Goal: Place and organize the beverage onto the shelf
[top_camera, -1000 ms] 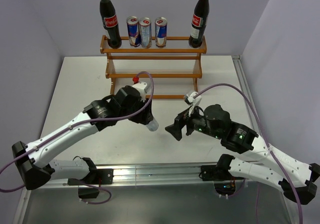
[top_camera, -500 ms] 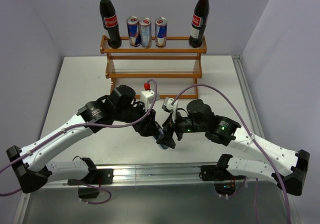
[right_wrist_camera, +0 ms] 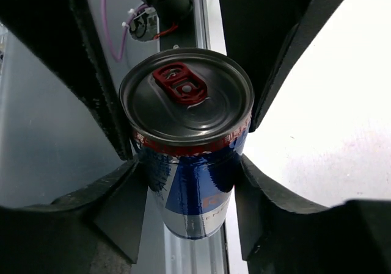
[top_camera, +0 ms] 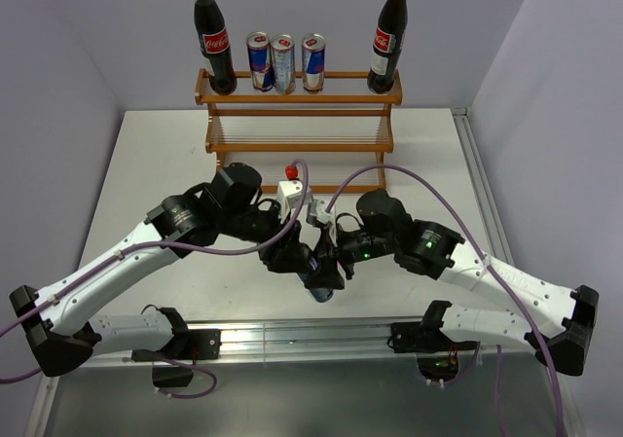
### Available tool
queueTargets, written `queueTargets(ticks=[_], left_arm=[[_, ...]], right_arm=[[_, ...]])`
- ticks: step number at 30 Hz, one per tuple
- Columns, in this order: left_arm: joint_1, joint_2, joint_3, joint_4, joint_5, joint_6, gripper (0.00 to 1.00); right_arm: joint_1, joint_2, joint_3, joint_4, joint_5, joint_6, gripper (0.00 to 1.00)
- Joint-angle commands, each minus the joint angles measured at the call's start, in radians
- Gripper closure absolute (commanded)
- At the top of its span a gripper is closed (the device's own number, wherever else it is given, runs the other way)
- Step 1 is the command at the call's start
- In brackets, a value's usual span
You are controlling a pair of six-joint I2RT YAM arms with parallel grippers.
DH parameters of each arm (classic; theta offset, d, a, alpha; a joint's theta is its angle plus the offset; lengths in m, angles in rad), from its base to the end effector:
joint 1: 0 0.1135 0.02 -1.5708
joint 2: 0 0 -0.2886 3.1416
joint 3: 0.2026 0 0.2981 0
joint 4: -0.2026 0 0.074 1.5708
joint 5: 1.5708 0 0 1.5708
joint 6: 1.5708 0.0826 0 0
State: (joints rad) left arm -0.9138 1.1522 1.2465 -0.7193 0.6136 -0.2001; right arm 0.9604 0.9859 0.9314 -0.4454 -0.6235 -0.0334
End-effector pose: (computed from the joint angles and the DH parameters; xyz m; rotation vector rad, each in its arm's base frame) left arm 0.1471 -0.2686 0.3816 1.1724 2.0594 -1.2617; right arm 0.1206 0.2565 0.3305 -1.3896 1.6982 1.1929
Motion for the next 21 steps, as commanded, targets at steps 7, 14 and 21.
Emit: queueTargets(ticks=[7, 14, 21], left_arm=[[-0.003, 0.0, 0.171, 0.057, -0.08, 0.093, 0.27], [0.035, -0.009, 0.194, 0.096, -0.158, 0.074, 0.0], [0.214, -0.046, 0.18, 0.219, -0.469, -0.051, 0.01]], right_arm=[[0.023, -0.075, -0.005, 0.164, 0.002, 0.067, 1.0], [0.021, -0.127, -0.063, 0.289, 0.184, 0.11, 1.0], [0.018, -0.158, -0.114, 0.395, 0.555, 0.17, 1.0]])
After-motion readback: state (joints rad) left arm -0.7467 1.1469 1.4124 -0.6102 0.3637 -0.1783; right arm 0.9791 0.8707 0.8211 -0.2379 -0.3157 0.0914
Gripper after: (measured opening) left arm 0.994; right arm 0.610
